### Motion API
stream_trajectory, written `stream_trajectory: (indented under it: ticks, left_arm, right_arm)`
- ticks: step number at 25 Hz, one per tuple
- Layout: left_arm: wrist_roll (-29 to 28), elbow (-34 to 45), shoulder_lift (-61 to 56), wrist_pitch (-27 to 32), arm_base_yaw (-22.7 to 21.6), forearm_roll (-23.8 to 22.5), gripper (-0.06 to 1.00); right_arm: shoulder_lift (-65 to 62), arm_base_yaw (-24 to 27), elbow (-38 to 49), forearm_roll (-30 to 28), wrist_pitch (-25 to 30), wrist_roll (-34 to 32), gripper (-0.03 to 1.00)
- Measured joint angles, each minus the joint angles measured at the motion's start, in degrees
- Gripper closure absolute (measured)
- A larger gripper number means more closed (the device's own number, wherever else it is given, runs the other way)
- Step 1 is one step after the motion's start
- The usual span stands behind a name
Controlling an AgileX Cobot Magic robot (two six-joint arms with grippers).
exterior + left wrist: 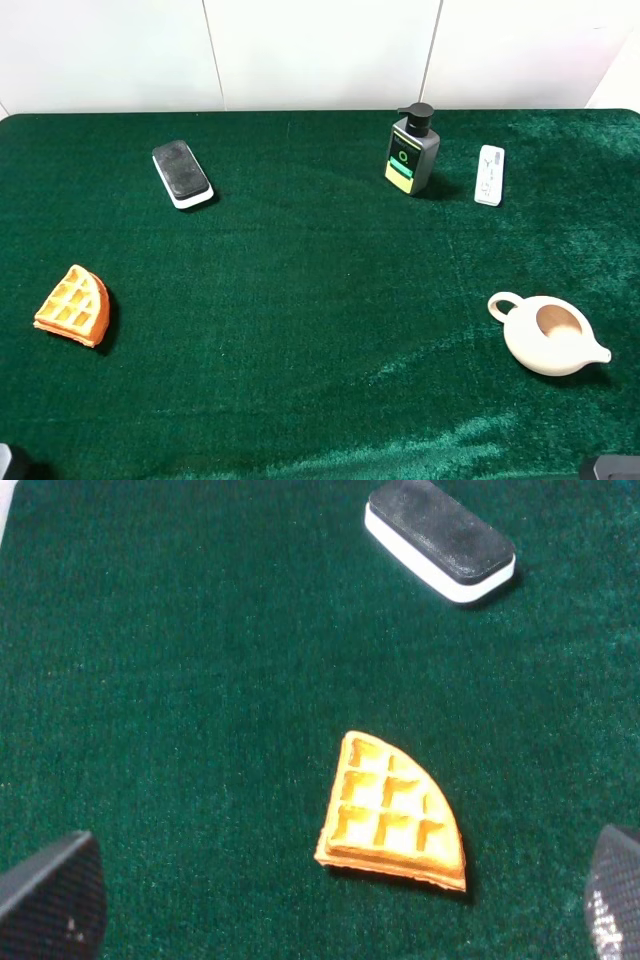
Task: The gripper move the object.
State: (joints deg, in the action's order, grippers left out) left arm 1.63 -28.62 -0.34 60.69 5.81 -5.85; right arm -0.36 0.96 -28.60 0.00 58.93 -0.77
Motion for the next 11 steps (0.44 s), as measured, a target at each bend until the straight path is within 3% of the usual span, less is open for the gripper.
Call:
stream_trajectory:
  ticks: [11]
  left_arm:
    - [0.00, 0.00, 0.00, 0.00, 0.00, 0.00, -0.02]
  right_arm:
    - [0.00, 0.00, 0.00, 0.00, 0.00, 0.00, 0.27]
